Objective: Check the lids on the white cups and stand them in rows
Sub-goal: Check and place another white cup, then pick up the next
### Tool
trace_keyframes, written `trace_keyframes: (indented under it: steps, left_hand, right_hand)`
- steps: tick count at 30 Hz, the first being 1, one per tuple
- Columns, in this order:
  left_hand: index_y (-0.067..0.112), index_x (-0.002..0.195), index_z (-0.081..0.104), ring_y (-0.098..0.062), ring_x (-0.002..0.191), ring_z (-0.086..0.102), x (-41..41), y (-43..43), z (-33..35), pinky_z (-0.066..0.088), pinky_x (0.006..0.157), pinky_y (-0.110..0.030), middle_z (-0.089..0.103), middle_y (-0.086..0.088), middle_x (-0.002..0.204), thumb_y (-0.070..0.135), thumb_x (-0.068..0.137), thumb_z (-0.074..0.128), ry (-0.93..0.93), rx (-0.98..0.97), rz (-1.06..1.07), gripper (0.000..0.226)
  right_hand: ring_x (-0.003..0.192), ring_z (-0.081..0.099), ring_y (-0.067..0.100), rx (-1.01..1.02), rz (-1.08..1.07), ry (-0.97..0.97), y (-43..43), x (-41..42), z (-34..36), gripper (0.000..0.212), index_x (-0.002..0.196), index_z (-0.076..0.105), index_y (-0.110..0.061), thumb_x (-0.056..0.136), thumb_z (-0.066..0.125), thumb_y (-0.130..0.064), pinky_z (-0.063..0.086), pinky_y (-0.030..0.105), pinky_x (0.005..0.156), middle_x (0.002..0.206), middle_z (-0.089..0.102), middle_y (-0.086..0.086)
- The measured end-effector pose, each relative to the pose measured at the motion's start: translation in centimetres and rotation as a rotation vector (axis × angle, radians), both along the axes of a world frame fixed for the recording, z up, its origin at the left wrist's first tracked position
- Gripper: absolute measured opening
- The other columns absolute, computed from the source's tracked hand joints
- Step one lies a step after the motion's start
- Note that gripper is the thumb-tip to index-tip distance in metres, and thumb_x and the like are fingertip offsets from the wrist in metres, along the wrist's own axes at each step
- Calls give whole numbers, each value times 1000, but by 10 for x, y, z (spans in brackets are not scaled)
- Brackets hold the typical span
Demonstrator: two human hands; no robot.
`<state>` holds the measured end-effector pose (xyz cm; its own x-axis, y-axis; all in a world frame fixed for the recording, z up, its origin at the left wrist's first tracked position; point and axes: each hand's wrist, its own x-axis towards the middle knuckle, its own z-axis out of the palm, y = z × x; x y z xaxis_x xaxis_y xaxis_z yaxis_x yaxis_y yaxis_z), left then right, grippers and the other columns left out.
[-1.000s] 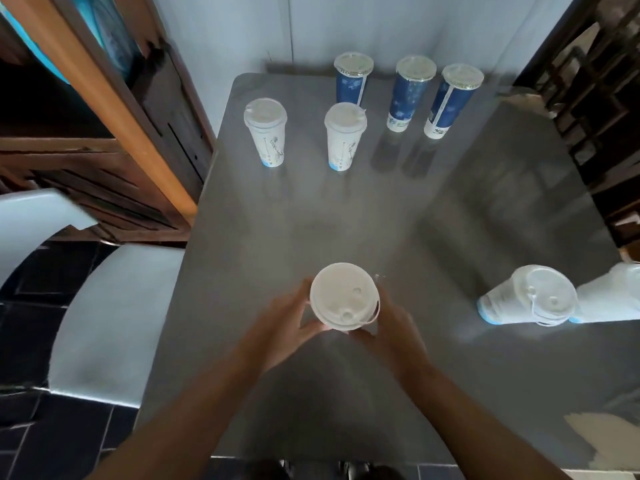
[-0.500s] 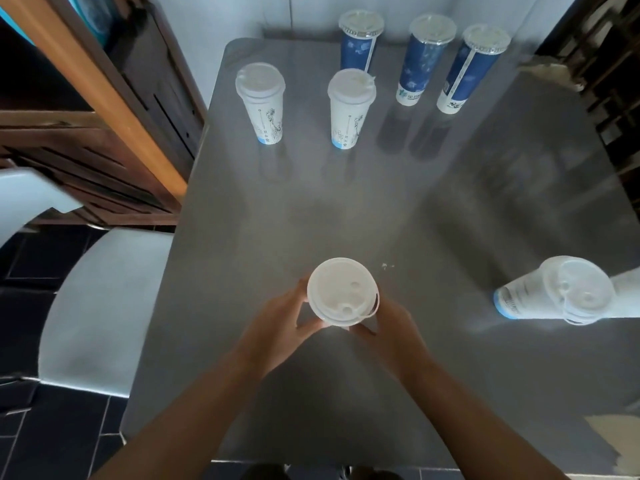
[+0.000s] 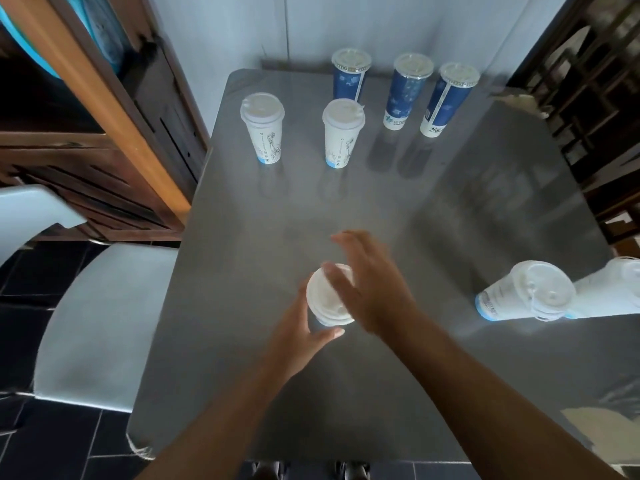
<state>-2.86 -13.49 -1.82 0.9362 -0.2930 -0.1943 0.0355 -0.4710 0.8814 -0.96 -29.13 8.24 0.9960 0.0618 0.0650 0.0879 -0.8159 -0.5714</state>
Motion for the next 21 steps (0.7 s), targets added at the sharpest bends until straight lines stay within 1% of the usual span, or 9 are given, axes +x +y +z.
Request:
trace_keyframes:
  steps: [2,4,6,8,10,14,18,20,21]
  left_hand:
    - [42,142,35,23,112,50,0,-1,-1,38,88,0,55,35,122,41,77,80,-28,13,-17,79]
    - [29,138,45,12,110,57,1,-2,-4,38,84,2,59,34,114,36,78,80,-55,33,-17,70]
    - [23,132,53,1,108,62,3,-3,-7,42,83,-6,64,21,114,35,78,80,-78,44,-10,62]
    - [22,132,54,-1,107,62,4,-4,-9,45,84,-13,66,15,117,37,78,79,-103,48,-12,61]
    - [21,134,53,1,105,61,4,-3,-10,45,83,-11,65,14,118,37,79,79,-114,58,-13,63]
    - [17,130,56,5,102,58,5,-2,-12,39,82,2,64,14,115,30,77,82,-111,66,-10,61]
    - [20,132,56,1,108,62,7,-2,-15,51,89,-15,66,12,121,34,77,79,-81,60,-29,61]
    - [23,131,56,5,105,60,7,-1,-15,46,84,-4,65,16,117,39,76,77,-79,78,-18,62]
    - [23,131,55,5,104,60,7,-1,-15,44,82,-2,65,17,115,40,76,76,-84,89,-14,62]
  right_hand:
    - [121,50,29,-161,138,93,16,14,-1,56,125,56,-13,94,37,-56,38,42,105,132,56,8]
    - [120,51,30,-279,191,168,27,21,-7,62,120,58,-14,93,28,-62,34,48,108,128,60,7]
    - [118,53,27,-362,192,186,30,23,-15,70,113,59,-18,89,16,-68,33,50,110,120,64,4]
    - [111,57,26,-434,188,150,32,21,-22,71,105,61,-18,90,12,-68,38,47,104,109,67,2]
    - [102,60,25,-474,191,121,33,20,-24,67,99,64,-19,93,14,-64,44,44,95,102,69,1]
    - [90,61,23,-518,215,73,34,20,-24,53,94,66,-18,93,20,-43,49,38,76,97,68,1]
    - [82,61,21,-532,226,34,33,21,-24,52,85,68,-19,91,19,-36,47,35,68,88,67,-1]
    - [81,61,21,-528,225,28,33,22,-26,52,83,68,-19,90,19,-35,48,35,66,86,66,-1]
    - [81,60,22,-529,219,26,33,22,-26,52,81,67,-19,90,19,-35,47,36,65,84,66,-1]
